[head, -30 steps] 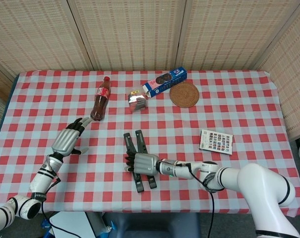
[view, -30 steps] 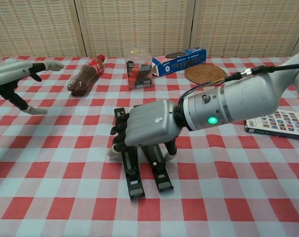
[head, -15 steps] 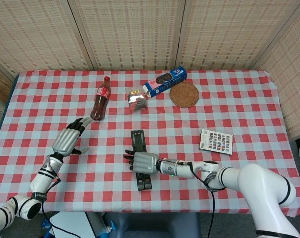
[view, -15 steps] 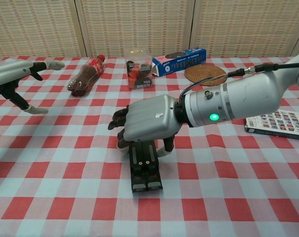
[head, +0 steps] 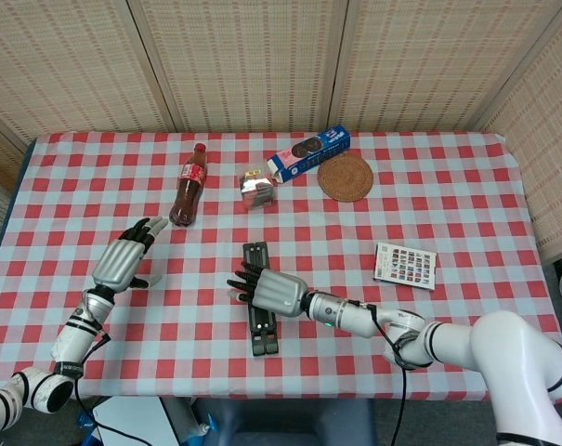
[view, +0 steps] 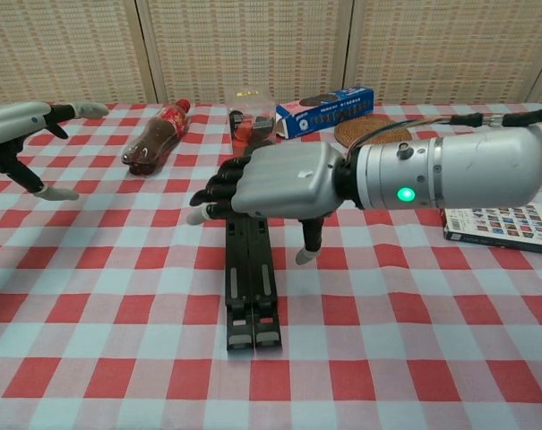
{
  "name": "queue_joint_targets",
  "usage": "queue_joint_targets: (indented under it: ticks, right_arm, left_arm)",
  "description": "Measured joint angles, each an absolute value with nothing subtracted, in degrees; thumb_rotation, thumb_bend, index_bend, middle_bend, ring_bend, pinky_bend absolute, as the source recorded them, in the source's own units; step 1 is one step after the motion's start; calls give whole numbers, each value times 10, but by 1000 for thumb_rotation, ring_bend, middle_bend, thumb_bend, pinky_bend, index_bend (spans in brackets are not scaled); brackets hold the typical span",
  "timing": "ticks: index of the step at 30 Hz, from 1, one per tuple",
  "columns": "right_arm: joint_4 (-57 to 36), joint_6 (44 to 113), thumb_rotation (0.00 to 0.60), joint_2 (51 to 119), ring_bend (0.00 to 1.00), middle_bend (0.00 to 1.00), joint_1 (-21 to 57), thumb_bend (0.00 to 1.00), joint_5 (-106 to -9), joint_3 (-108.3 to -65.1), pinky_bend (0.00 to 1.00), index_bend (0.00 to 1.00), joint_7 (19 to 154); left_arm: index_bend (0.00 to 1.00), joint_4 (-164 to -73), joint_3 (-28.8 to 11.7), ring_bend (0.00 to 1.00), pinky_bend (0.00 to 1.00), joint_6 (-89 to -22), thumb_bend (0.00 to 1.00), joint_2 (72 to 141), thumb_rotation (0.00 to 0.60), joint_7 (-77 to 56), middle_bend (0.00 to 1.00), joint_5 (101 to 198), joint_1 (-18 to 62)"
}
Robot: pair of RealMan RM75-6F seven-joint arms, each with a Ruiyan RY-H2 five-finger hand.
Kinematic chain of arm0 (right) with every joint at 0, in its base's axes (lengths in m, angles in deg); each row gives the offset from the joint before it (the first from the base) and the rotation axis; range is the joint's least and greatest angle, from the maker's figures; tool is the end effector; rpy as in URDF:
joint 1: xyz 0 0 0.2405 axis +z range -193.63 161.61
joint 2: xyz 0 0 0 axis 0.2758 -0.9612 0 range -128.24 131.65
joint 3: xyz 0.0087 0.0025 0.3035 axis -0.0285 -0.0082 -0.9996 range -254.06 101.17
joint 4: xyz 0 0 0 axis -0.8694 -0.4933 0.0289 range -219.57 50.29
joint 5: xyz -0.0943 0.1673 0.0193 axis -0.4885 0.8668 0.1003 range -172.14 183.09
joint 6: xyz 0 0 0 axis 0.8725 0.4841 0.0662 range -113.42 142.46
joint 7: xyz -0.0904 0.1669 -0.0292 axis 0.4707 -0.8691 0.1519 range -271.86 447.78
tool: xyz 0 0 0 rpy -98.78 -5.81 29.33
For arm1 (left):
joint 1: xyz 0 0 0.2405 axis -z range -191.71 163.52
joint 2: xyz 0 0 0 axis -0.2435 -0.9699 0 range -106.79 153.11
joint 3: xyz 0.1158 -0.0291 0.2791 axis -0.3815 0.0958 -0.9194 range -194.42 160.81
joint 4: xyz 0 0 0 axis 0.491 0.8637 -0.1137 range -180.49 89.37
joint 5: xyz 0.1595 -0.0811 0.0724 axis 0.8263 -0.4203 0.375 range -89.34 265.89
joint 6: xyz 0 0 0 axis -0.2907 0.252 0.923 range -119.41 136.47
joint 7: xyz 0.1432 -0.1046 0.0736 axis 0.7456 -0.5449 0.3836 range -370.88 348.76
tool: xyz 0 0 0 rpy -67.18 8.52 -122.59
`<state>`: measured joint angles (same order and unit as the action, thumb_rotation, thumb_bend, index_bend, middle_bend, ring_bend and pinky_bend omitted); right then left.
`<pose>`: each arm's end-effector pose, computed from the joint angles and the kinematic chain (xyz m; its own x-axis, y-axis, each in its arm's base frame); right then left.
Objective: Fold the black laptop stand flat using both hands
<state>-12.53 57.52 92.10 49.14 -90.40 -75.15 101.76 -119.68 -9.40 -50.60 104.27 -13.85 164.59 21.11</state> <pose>-0.0527 -0.4065 -0.0866 0.8377 0.1573 0.5230 -0.1027 -0.8952 0.4337 -0.2593 0.4198 0.0616 0.3887 0.1787 0.9039 0.9000 -0.2834 -0.3311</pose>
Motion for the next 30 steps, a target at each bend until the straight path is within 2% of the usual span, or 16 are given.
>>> queue_joint_targets:
  ticks: [2, 7, 11, 17, 30]
  right_arm:
    - [-106, 597, 600, 905, 0, 2, 472, 73, -886, -759, 0, 0, 1031]
    - [-27, 679, 600, 850, 0, 66, 402, 171, -838, -771, 0, 0, 1087]
    - [64, 760, 600, 784, 0, 79, 316, 181, -785, -770, 0, 0, 1142]
    - [145, 865, 600, 696, 0, 90, 195, 184, -735, -750, 0, 11, 1160]
    - [140, 1035, 600, 647, 0, 119, -4, 186, -747, -695, 0, 39, 1030]
  left_arm:
    - [0, -1207, -93, 0, 172, -508, 195, 1033, 600, -128, 0, 1634, 205]
    - [0, -1253, -88, 0, 172, -524, 195, 999, 600, -74, 0, 1594, 184]
    - [0, -1285, -90, 0, 172, -553, 195, 962, 600, -50, 0, 1576, 153]
    - [0, -1314, -100, 0, 172, -610, 195, 931, 600, -47, 0, 1579, 108]
    - [0, -1403, -155, 0, 172, -758, 195, 888, 600, -36, 0, 1663, -7]
